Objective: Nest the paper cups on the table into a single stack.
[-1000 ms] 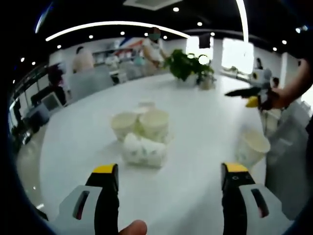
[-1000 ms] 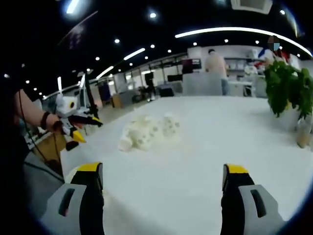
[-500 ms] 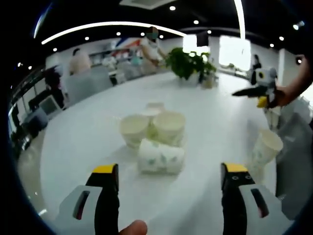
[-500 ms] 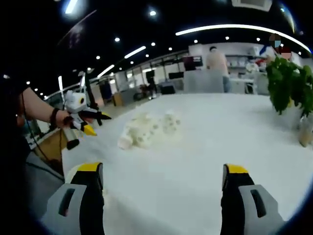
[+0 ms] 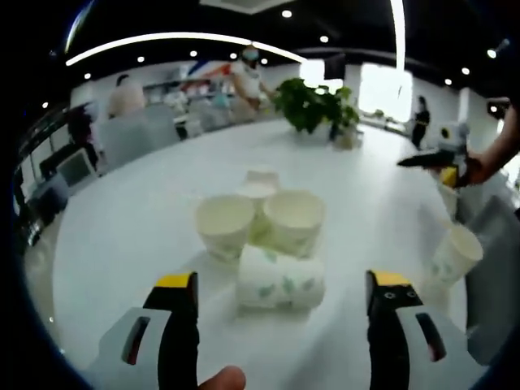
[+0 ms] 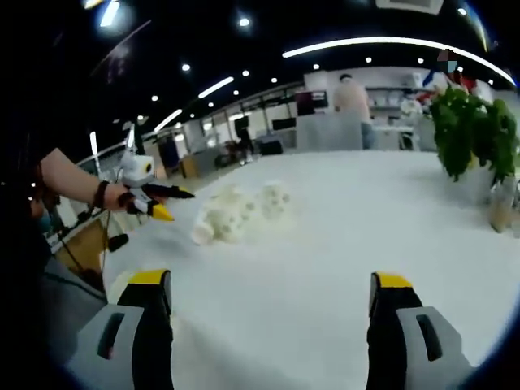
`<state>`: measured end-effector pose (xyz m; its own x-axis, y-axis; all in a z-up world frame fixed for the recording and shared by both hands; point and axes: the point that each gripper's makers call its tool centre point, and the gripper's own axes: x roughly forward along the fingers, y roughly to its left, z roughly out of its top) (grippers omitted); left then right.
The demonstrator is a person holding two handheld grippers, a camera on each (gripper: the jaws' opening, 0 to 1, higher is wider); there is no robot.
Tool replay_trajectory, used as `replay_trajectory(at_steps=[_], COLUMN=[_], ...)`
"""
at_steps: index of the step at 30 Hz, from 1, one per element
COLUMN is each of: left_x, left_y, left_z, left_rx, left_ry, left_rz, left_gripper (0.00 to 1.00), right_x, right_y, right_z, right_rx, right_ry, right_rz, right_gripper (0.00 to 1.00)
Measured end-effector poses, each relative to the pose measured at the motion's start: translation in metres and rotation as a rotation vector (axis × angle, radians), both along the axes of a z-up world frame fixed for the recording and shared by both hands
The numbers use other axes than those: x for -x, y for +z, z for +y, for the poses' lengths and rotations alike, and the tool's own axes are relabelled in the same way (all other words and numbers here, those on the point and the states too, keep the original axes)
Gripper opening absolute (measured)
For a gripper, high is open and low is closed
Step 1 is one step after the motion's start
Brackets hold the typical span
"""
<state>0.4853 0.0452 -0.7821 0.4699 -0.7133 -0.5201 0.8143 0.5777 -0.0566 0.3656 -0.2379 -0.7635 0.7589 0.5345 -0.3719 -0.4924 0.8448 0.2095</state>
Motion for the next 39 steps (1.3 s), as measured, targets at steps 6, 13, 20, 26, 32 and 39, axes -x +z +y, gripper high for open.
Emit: replay_trajectory(at_steps=[6, 13, 20, 26, 32, 39], left_x=[-0.004, -0.009, -0.006, -0.005, -0.006, -0.009], left_y=[-0.006, -0.006, -0.008, -0.002, -0.002, -0.011], left_z=[0.002, 0.0, -0.002, -0.009, -0.016, -0.014], left_rx=[0.025, 0.088, 0.067, 0.136, 0.198, 0.17], left_ry=[0.003, 0.025, 0.008, 0.028, 0.042, 0.048], left_rz=[0.04, 0.117, 0.117, 0.167, 0.213, 0.214], left_gripper=[0.81, 0.75, 0.63, 0.53, 0.44, 0.44], right_x=[0.009, 0.012, 0.014, 0.014, 0.019, 0.024], right_y=[-0.004, 0.001, 0.002, 0.006, 0.006, 0.006], right_z=[-0.006, -0.016, -0.016, -0.017, -0.02, -0.026], right_rx=[-0.002, -0.006, -0.013, -0.026, -0.022, -0.021], right_ry=[-0.011, -0.039, -0.034, -0.043, -0.04, -0.049], right_rz=[0.025, 0.017, 0.016, 0.012, 0.016, 0.024], right_gripper=[0.99, 0.98, 0.97, 0.97, 0.96, 0.96])
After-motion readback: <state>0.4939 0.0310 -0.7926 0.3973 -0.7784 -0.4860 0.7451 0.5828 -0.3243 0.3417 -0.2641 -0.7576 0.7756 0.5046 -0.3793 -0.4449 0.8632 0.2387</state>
